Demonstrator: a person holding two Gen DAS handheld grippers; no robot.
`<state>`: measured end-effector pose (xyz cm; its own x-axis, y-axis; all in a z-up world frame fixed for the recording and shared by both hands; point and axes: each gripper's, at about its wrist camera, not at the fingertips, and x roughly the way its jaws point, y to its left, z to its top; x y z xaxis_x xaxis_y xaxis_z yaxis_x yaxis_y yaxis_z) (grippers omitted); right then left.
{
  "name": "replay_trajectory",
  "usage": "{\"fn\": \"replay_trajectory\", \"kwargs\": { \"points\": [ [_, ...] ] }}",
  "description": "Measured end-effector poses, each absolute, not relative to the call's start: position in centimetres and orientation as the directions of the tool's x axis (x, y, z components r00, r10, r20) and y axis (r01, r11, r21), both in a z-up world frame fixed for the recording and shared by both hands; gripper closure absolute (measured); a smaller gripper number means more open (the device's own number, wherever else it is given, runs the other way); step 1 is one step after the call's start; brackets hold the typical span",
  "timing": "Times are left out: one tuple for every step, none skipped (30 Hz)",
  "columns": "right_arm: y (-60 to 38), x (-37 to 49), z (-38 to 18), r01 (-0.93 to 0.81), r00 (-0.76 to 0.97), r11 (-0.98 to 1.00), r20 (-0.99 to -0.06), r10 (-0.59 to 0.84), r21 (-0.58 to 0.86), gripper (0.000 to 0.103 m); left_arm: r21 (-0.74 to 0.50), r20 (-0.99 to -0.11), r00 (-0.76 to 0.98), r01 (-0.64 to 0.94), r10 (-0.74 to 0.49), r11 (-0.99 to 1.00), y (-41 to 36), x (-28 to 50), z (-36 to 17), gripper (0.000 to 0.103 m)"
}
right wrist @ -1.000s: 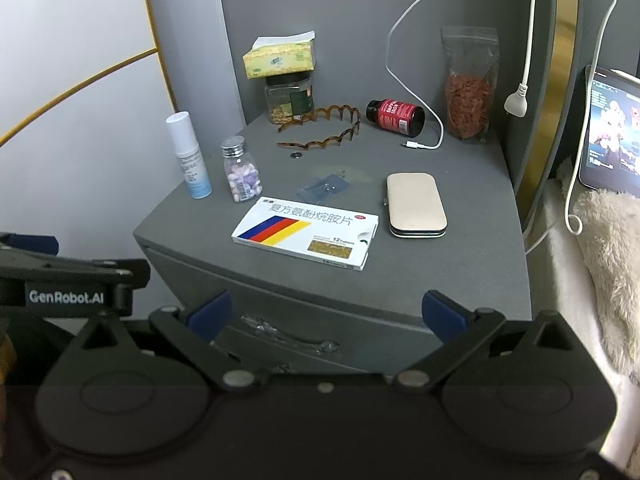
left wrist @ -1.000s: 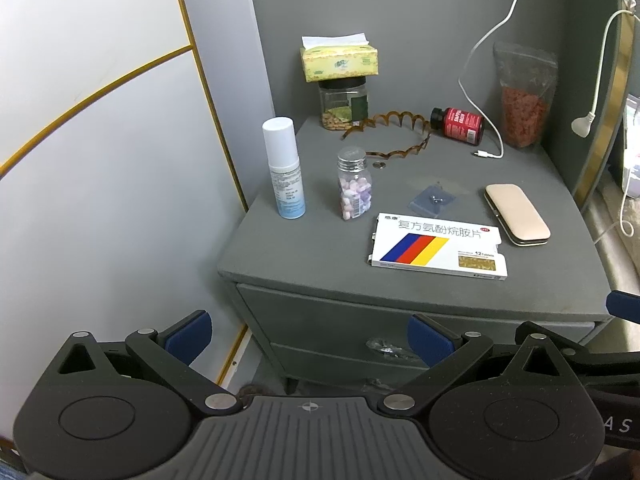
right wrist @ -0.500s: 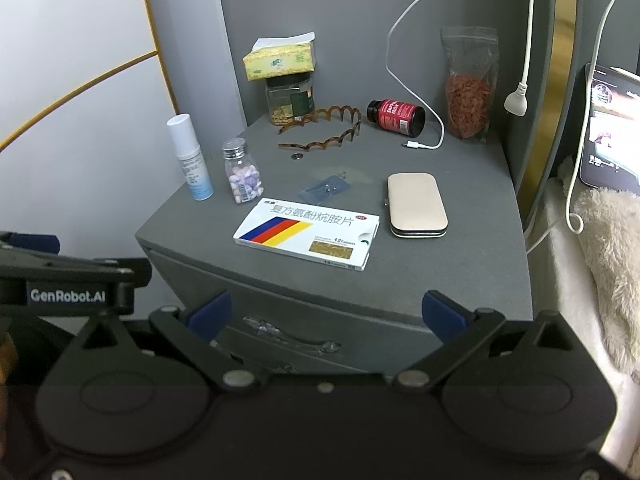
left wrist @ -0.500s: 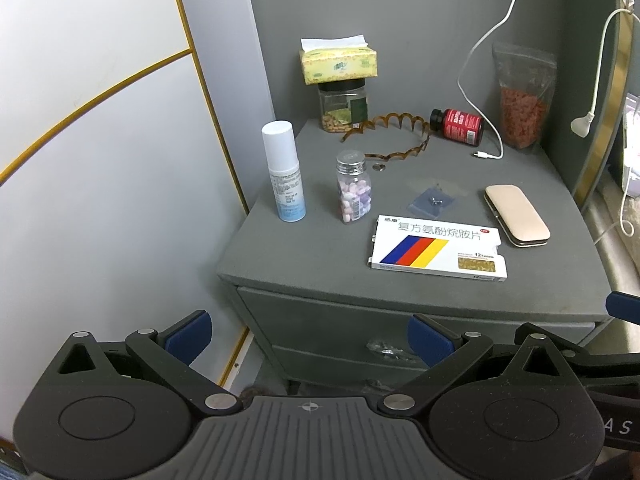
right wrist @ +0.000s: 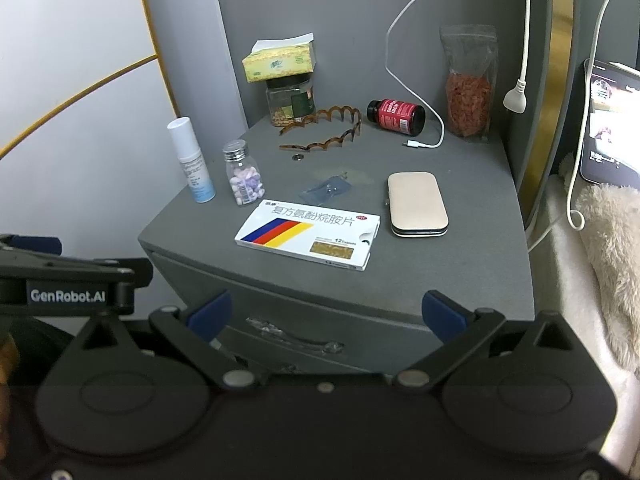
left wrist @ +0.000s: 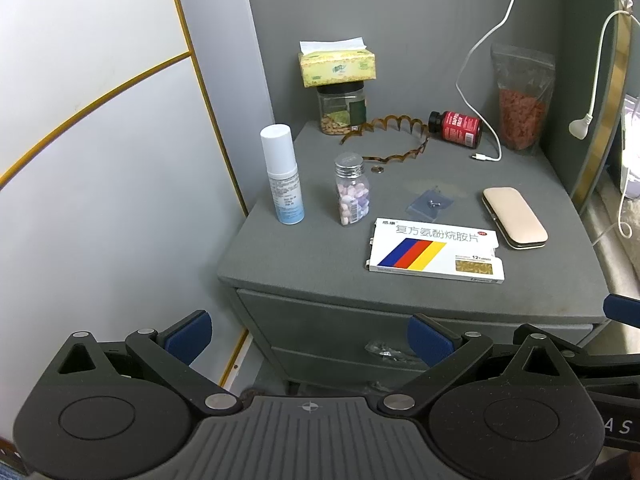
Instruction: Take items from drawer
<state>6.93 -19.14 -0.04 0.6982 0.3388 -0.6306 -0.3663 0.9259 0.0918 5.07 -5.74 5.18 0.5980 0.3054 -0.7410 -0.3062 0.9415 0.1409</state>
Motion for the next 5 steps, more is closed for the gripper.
{"fn": "replay_trajectory", "kwargs": {
  "points": [
    [-19.15,6.94,-0.04,-0.366,0.698,0.926,-0.630,0.339,0.093,0.000,0.142,-0.740,0.599,-0.306,0.306,0.941,-5.71,5.00,5.22,0.000],
    [-19.15,6.98,-0.04,-0.367,0.697,0.926,-0.631,0.340,0.094,0.000,0.143,-0.739,0.600,-0.306,0.307,0.941,-5.68,4.93,5.26,0.000],
    [-19.15,7.00,-0.05,-0.367,0.697,0.925,-0.631,0.341,0.095,0.000,0.144,-0.737,0.601,-0.306,0.308,0.941,-5.65,4.86,5.30,0.000],
    [-19.16,7.00,-0.04,-0.367,0.698,0.926,-0.630,0.341,0.095,0.000,0.145,-0.738,0.600,-0.305,0.308,0.941,-5.68,4.88,5.29,0.000],
    [-19.17,7.01,-0.04,-0.366,0.698,0.926,-0.630,0.340,0.094,0.000,0.144,-0.740,0.599,-0.305,0.307,0.941,-5.64,4.85,5.30,0.000]
  ]
}}
